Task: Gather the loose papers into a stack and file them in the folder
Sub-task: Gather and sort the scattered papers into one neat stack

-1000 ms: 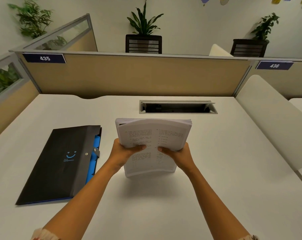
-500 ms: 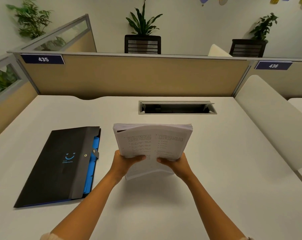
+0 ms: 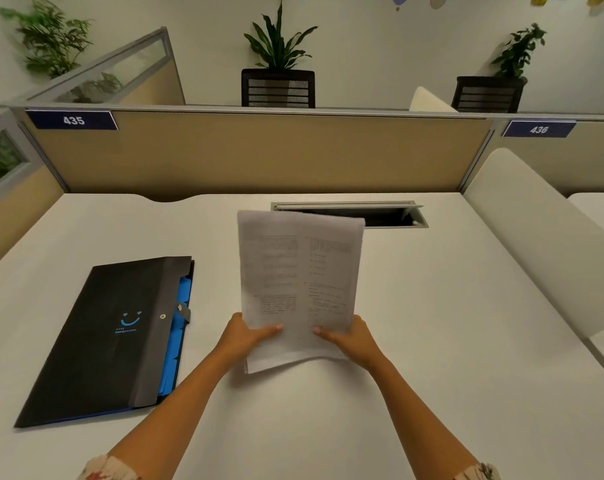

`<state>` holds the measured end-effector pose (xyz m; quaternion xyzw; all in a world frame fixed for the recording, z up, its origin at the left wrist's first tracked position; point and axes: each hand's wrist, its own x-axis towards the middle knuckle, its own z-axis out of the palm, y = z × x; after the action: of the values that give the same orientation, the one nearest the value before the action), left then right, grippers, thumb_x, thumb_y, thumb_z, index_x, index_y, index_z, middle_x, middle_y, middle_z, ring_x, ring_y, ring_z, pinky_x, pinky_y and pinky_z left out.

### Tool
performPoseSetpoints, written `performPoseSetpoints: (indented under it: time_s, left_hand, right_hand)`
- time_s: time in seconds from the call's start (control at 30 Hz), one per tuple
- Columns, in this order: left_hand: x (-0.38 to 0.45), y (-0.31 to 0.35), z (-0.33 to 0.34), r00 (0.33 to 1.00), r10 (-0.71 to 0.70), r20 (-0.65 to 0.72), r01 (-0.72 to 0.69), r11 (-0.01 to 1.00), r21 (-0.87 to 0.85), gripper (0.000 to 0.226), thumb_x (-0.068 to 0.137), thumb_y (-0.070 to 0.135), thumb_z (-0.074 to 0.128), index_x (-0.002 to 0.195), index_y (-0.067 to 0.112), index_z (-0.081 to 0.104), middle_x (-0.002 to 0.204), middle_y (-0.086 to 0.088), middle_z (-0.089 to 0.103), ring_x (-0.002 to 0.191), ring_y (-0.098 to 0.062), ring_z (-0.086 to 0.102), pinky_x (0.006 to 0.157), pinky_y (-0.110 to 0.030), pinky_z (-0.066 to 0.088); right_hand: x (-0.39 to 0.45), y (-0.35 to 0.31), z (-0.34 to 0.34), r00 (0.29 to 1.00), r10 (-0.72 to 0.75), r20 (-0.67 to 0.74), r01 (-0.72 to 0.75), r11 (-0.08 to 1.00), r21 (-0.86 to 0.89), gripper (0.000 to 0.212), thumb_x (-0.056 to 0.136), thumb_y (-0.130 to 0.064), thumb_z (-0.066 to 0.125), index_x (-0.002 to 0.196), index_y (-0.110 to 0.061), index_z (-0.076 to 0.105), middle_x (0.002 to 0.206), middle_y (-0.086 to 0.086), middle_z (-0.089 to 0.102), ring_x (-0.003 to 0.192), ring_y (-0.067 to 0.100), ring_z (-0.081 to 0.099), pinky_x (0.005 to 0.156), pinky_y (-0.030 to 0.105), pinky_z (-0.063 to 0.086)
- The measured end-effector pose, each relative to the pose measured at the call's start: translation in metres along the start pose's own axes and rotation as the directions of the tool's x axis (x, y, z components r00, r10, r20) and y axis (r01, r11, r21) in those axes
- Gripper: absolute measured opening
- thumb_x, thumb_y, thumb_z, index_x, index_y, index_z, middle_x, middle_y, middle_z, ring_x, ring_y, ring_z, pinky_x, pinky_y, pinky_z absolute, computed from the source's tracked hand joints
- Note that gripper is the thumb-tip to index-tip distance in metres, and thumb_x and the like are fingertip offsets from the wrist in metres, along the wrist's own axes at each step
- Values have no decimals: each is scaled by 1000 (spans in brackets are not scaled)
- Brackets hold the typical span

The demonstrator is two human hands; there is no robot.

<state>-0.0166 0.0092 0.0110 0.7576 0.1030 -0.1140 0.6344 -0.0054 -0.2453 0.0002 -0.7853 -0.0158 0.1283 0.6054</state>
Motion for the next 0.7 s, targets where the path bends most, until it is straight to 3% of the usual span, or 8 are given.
performPoseSetpoints:
  time_s: [0.13, 0.27, 0.37, 0.5, 0.6, 0.7]
  left_hand:
    - [1, 2, 7, 990, -91, 112, 91, 996, 4, 50, 63, 34, 93, 106, 33, 68, 95, 19, 76, 89, -4, 73, 66, -16, 57]
    - [5, -5, 18, 956, -236, 175, 231, 972, 48, 55, 66, 21, 92, 115, 22, 68, 110, 5, 75, 96, -14, 72, 76, -25, 60]
    - [6, -10, 27, 950, -280, 137, 274, 960, 60, 61, 66, 19, 92, 121, 16, 67, 118, -3, 72, 103, -23, 70, 89, -36, 58]
    - [8, -9, 40, 958, -266, 112, 259, 963, 72, 58, 69, 22, 91, 122, 15, 67, 121, -4, 71, 101, -21, 70, 86, -32, 59]
    - [10, -6, 50, 967, -241, 79, 227, 962, 151, 56, 73, 26, 88, 122, 13, 66, 122, -4, 71, 103, -21, 69, 89, -35, 58]
    - [9, -1, 61, 971, -240, 15, 229, 940, 253, 57, 73, 34, 87, 114, 14, 52, 114, 0, 65, 100, -20, 66, 79, -33, 59]
  right_hand:
    - [1, 13, -5, 993, 118, 7, -117, 992, -50, 53, 64, -57, 85, 108, -36, 66, 111, -5, 73, 90, 9, 73, 76, 27, 62]
    - [1, 28, -8, 971, 237, 31, -229, 960, -161, 66, 72, -50, 83, 126, -18, 63, 120, 3, 70, 96, 18, 70, 72, 19, 59]
    - [0, 33, -12, 959, 284, -2, -280, 945, -167, 67, 72, -47, 83, 127, -14, 63, 121, 6, 70, 99, 22, 70, 78, 26, 60]
    - [-2, 36, -25, 944, 322, -73, -330, 920, -210, 68, 72, -47, 83, 127, -12, 64, 120, 8, 70, 102, 26, 70, 85, 34, 60]
    - [-5, 38, -38, 933, 330, -143, -356, 903, -242, 66, 72, -48, 83, 125, -13, 64, 120, 8, 70, 102, 27, 70, 84, 33, 60]
    - [-9, 38, -52, 917, 339, -211, -388, 882, -269, 66, 70, -51, 83, 122, -15, 66, 118, 7, 71, 94, 23, 68, 75, 26, 56]
